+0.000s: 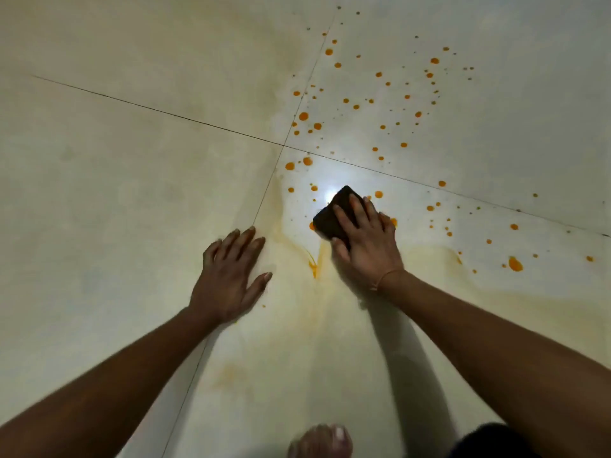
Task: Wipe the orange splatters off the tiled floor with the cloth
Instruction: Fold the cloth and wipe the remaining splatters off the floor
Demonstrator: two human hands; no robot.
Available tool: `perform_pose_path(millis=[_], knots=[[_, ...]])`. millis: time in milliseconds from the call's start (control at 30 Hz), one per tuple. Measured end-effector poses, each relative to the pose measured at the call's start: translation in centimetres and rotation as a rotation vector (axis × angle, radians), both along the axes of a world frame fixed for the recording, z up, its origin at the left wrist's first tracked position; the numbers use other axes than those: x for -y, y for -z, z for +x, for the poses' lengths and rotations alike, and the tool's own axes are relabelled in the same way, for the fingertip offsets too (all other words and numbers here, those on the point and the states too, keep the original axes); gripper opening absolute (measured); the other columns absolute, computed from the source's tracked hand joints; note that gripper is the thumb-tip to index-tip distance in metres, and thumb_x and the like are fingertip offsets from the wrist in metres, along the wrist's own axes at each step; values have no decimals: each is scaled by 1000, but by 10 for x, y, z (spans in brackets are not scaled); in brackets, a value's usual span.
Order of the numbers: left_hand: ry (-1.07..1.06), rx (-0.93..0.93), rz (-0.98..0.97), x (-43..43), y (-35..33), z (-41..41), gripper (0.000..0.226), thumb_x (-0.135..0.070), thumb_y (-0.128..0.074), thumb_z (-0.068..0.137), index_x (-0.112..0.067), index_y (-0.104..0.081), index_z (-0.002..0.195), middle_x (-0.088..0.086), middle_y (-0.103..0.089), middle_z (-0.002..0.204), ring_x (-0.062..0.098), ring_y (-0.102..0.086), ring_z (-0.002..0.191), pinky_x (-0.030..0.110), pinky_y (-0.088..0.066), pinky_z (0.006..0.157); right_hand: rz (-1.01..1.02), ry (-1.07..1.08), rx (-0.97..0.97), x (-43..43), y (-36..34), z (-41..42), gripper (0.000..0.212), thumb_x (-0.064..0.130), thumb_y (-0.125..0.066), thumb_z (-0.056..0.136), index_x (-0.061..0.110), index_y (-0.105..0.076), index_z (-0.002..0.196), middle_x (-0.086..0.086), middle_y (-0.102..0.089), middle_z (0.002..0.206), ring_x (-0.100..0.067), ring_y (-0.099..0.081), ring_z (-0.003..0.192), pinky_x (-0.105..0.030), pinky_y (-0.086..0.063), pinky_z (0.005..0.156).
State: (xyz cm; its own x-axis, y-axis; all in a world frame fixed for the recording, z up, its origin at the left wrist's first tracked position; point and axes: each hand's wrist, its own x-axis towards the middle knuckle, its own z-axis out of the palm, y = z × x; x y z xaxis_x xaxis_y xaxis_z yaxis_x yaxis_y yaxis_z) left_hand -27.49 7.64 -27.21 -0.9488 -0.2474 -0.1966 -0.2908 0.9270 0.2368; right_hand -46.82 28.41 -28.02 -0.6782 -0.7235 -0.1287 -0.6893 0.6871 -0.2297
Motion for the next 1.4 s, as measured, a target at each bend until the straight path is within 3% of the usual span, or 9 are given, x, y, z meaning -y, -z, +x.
perform_pose_path(millis=[200, 400, 600, 700, 800, 967, 1100, 1200, 1400], knots=[[6, -39, 82, 8, 2, -2, 50, -32, -38, 96, -18, -44, 144, 4, -35, 155, 29, -34, 139, 48, -26, 110, 54, -614, 179, -5, -14, 93, 67, 45, -45, 88, 28, -28, 151, -7, -18, 161, -31, -16, 147, -52, -22, 113], [-19, -73, 124, 12, 8, 0, 49, -25, -31, 98, -16, -43, 145, 4, -38, 153, 25, -33, 141, 44, -24, 113, 90, -167, 81, 50, -10, 23, 63, 48, -41, 91, 24, -33, 149, -11, -22, 159, -31, -16, 147, -51, -23, 113], [-190, -324, 351, 17, 15, 3, 46, -17, -34, 99, -6, -44, 143, 7, -37, 153, 20, -32, 142, 39, -27, 116, -38, -257, 17, 101, -1, 30, 61, 47, -42, 90, 22, -41, 146, -9, -26, 158, -29, -17, 146, -50, -20, 112], [-473, -437, 385, 33, 7, 18, 43, -16, -35, 98, -5, -47, 138, 11, -37, 150, 26, -34, 140, 49, -37, 110, -42, -601, 101, 83, -2, 88, 63, 46, -47, 89, 22, -38, 147, -9, -23, 159, -31, -18, 146, -51, -19, 113], [-590, -294, 167, 37, -1, 69, 42, -17, -36, 96, -8, -52, 133, 15, -43, 146, 34, -40, 134, 56, -39, 102, 6, -941, 169, 44, -3, 95, 63, 46, -49, 89, 26, -37, 147, -8, -24, 159, -29, -20, 145, -49, -21, 112], [-716, -125, 23, 23, 5, 145, 44, -24, -36, 94, -12, -54, 133, 12, -45, 145, 34, -43, 132, 51, -35, 102, -37, -581, 76, 137, 1, 87, 60, 46, -48, 87, 25, -44, 143, -8, -31, 156, -28, -24, 143, -49, -25, 110], [-727, -58, -14, 19, 2, 157, 47, -27, -34, 95, -14, -52, 136, 11, -45, 146, 32, -42, 132, 47, -32, 101, -81, -1067, 208, 80, -2, 178, 63, 42, -50, 85, 21, -42, 144, -11, -32, 156, -32, -28, 142, -49, -26, 111], [-724, -15, 4, 18, -2, 155, 47, -29, -34, 95, -16, -51, 137, 8, -44, 148, 30, -42, 133, 48, -35, 100, -42, -1354, 181, 26, -3, 138, 61, 44, -50, 88, 25, -41, 145, -9, -33, 155, -30, -30, 142, -47, -29, 110], [-750, -45, -30, 17, 5, 152, 43, -25, -38, 95, -16, -50, 136, 8, -42, 148, 29, -39, 135, 48, -30, 105, -77, -809, 112, 124, -3, 137, 62, 43, -49, 82, 25, -47, 142, -9, -33, 155, -30, -28, 142, -49, -25, 111]])
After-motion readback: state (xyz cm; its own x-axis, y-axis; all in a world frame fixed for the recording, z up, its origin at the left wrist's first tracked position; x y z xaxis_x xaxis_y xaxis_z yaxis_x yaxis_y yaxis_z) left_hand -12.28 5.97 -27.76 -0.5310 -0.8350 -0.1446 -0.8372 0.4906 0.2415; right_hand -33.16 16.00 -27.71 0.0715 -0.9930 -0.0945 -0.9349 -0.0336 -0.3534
